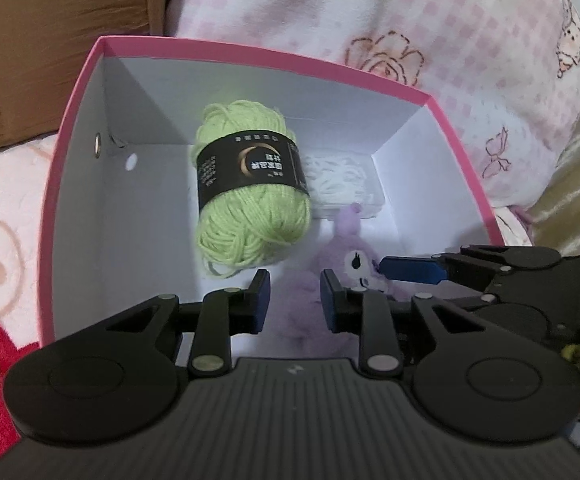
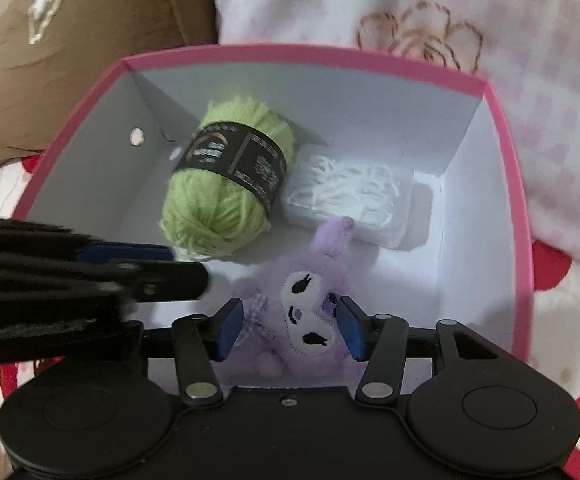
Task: Organize objects
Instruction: 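Open the left tool to release the purple plush, then raise the open left tool out of the pink box, then move the left tool down toward the white wet-wipe pack, then close the left tool's fingers on the white wet-wipe pack, then lift the wet-wipe pack with the left tool toward the pink box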
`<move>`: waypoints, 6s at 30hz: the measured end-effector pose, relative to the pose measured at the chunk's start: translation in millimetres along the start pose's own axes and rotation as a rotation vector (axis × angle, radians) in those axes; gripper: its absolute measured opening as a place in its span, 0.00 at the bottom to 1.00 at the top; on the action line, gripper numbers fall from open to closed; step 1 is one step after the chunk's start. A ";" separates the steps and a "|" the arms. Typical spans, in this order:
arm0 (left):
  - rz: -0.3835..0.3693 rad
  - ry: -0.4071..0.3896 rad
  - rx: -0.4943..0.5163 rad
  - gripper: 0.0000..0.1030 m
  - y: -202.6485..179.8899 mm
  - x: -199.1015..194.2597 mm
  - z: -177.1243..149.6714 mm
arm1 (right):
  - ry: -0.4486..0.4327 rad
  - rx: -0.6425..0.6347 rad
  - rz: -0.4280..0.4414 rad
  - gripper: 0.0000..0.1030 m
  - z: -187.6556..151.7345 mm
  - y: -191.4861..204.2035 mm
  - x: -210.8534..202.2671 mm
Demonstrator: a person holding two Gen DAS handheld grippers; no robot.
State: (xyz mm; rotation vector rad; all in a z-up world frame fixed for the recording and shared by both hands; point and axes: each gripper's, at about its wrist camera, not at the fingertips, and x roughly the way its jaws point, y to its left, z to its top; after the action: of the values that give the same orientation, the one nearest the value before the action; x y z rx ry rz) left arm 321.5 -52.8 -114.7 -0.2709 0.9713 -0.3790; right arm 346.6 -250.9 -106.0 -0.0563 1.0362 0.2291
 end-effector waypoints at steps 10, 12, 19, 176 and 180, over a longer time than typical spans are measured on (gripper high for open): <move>0.045 -0.024 0.014 0.25 -4.8 -6.8 1.6 | -0.030 0.060 -0.125 0.51 0.0 2.5 3.7; 0.041 -0.031 0.023 0.25 -7.8 -10.8 0.3 | -0.048 0.059 -0.181 0.50 -1.6 3.1 3.5; 0.025 -0.010 0.001 0.27 -10.8 -20.4 -5.6 | -0.109 0.139 -0.126 0.51 -7.4 -6.4 -2.2; -0.080 -0.014 -0.294 0.28 80.3 -24.3 -121.3 | -0.038 -0.067 0.157 0.80 -101.3 103.2 0.9; -0.095 -0.014 -0.295 0.29 79.0 -25.7 -121.9 | -0.039 -0.069 0.148 0.80 -101.7 104.0 -0.9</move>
State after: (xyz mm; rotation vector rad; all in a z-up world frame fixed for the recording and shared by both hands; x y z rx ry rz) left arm 221.1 22.8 -191.9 -0.5888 1.0022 -0.3193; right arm 237.9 -165.4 -150.7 -0.0373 0.9946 0.3990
